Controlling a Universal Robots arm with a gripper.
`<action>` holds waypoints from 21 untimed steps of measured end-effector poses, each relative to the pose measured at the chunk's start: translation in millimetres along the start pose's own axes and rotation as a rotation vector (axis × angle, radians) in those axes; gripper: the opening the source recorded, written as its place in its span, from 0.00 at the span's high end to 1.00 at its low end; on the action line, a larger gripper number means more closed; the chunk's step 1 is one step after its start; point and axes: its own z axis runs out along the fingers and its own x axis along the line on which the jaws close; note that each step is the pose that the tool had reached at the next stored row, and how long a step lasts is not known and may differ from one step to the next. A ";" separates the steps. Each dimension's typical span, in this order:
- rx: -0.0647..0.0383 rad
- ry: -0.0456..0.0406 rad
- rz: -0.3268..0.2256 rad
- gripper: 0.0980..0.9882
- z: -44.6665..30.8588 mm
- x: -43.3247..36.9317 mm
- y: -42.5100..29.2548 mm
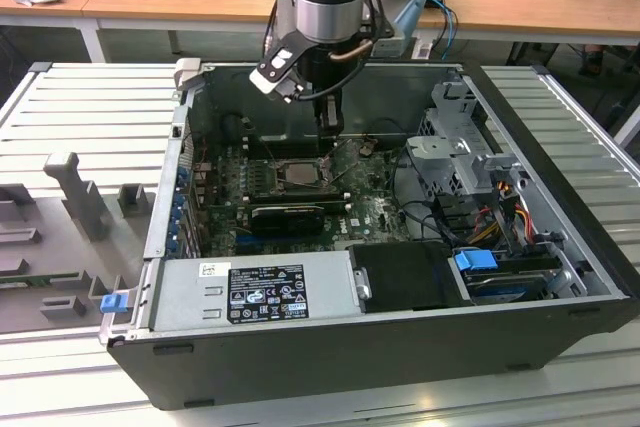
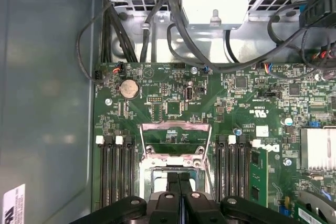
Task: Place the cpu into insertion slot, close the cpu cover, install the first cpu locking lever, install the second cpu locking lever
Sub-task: 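Close the cpu cover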
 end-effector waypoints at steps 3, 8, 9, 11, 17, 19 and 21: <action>0.000 0.0001 0.000 0.99 -5.5 0.2 2.0; 0.000 0.0001 0.000 0.99 -6.6 0.2 4.6; 0.000 0.0000 0.000 0.99 -6.9 0.2 5.1; 0.000 0.0001 0.000 0.99 -7.3 0.3 6.2; 0.001 0.0001 0.000 0.99 -7.1 0.2 14.3; 0.001 0.0001 0.000 0.99 -6.9 0.2 17.9; 0.001 0.0000 0.000 0.99 -6.6 0.2 22.1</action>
